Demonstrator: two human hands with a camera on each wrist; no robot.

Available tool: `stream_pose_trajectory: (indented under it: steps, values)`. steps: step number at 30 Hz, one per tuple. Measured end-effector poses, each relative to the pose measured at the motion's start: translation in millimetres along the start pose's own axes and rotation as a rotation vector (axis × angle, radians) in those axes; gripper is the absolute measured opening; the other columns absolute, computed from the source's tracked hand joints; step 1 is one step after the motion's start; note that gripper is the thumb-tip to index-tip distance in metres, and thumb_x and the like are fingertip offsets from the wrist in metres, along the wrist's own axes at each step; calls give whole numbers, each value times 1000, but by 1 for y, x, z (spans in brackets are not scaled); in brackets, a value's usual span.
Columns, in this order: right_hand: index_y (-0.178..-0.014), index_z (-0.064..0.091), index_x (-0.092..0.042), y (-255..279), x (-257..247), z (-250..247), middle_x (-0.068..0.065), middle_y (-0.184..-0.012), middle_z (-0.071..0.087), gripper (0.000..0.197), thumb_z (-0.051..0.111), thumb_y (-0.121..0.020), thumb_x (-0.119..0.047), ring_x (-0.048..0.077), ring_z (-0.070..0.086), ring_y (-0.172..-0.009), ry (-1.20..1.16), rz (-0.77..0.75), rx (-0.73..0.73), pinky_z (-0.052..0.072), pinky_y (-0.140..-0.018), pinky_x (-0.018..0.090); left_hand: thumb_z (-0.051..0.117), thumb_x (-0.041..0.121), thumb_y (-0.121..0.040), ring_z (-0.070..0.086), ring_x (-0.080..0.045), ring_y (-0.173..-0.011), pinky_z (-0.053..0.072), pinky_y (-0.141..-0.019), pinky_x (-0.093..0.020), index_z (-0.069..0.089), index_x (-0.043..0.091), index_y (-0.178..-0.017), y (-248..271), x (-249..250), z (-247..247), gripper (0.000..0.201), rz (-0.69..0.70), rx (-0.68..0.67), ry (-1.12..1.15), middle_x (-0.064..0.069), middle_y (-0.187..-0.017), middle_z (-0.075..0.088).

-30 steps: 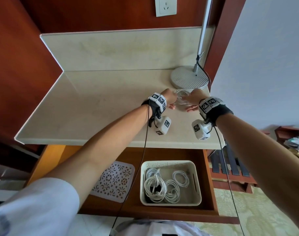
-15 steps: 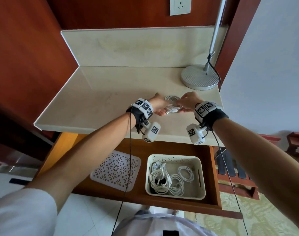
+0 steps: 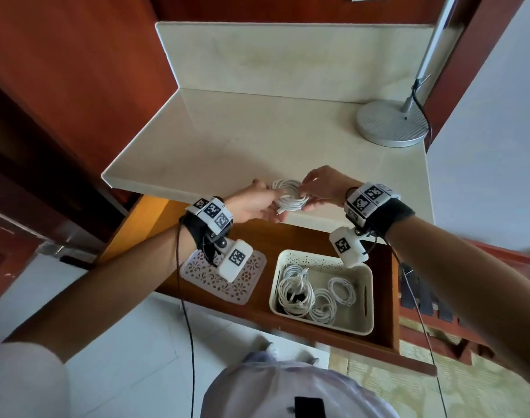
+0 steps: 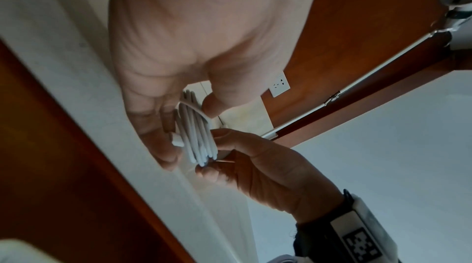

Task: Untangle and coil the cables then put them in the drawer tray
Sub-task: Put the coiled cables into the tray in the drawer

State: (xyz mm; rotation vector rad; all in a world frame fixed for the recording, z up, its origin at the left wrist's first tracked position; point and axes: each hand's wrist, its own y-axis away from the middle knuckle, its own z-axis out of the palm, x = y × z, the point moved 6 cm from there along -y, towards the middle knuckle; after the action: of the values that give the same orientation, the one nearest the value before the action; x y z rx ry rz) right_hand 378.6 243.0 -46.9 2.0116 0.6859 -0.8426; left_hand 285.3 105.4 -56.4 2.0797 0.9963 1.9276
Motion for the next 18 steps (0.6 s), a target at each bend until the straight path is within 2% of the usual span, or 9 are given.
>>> stream_pose_trajectory:
  steps: [1, 4, 7, 9, 12, 14, 15, 16, 18]
  values:
    - [-115, 62, 2, 4, 3, 6, 18, -91, 75, 22, 69, -96, -3, 18, 76, -65, 64, -3, -16, 58, -53, 23, 51, 19, -108, 69, -30, -90, 58, -75, -33, 59, 0, -119, 4, -8, 3, 23, -33, -30, 9, -32, -118, 69]
    - [-117, 59, -2, 14, 15, 21, 15, -86, 76, 23, 69, -96, -7, 24, 79, -75, 178, -17, -52, 65, -79, 39, 50, 16, -107, 71, -32, -95, 59, -80, -33, 55, -4, -129, 16, -29, 16, 30, -126, -104, 22, -32, -120, 68]
    - [-115, 57, -4, 25, 28, 28, 13, -86, 77, 24, 70, -94, -8, 25, 79, -77, 239, -23, -73, 63, -88, 48, 50, 13, -107, 71, -30, -92, 61, -77, -31, 55, 3, -127, 25, -37, 32, 23, -153, -140, 43, -26, -112, 70]
    - [-115, 57, -4, 33, 41, 32, 13, -90, 77, 25, 70, -94, -8, 24, 79, -78, 239, -6, -105, 63, -86, 45, 48, 10, -107, 70, -26, -87, 61, -72, -28, 56, 7, -120, 30, -42, 45, 15, -189, -192, 42, -21, -110, 69]
    - [-119, 60, 1, 41, 71, 37, 13, -105, 74, 31, 74, -93, -9, 25, 76, -93, 335, 86, -168, 63, -78, 31, 50, 11, -106, 69, -28, -90, 61, -78, -31, 53, -4, -131, 25, -62, 66, 29, -291, -302, 15, -26, -121, 67]
    - [-122, 64, 9, 38, 90, 42, 17, -104, 72, 31, 71, -94, -4, 30, 75, -100, 222, 153, -212, 64, -80, 33, 50, 13, -107, 71, -28, -87, 61, -75, -30, 52, -10, -132, 16, -75, 80, 34, -341, -342, -8, -26, -112, 68]
    - [-122, 66, 9, 37, 98, 45, 16, -101, 73, 30, 70, -96, -7, 31, 75, -101, 218, 176, -235, 63, -83, 34, 49, 14, -107, 71, -28, -86, 61, -73, -29, 52, -10, -130, 11, -80, 88, 33, -366, -357, -6, -25, -108, 68]
    - [-122, 68, 5, 35, 108, 48, 13, -101, 74, 32, 67, -100, -18, 29, 74, -102, 255, 197, -258, 61, -89, 34, 48, 14, -108, 70, -29, -88, 61, -73, -30, 53, -9, -128, 5, -86, 95, 31, -393, -378, -5, -24, -105, 68]
    - [-119, 72, -4, 31, 126, 61, 9, -102, 76, 48, 56, -104, -47, 27, 71, -101, 608, 73, -402, 53, -95, 32, 46, 14, -109, 67, -36, -102, 60, -78, -33, 51, -7, -128, -5, -99, 110, 29, -451, -419, -5, -25, -107, 66]
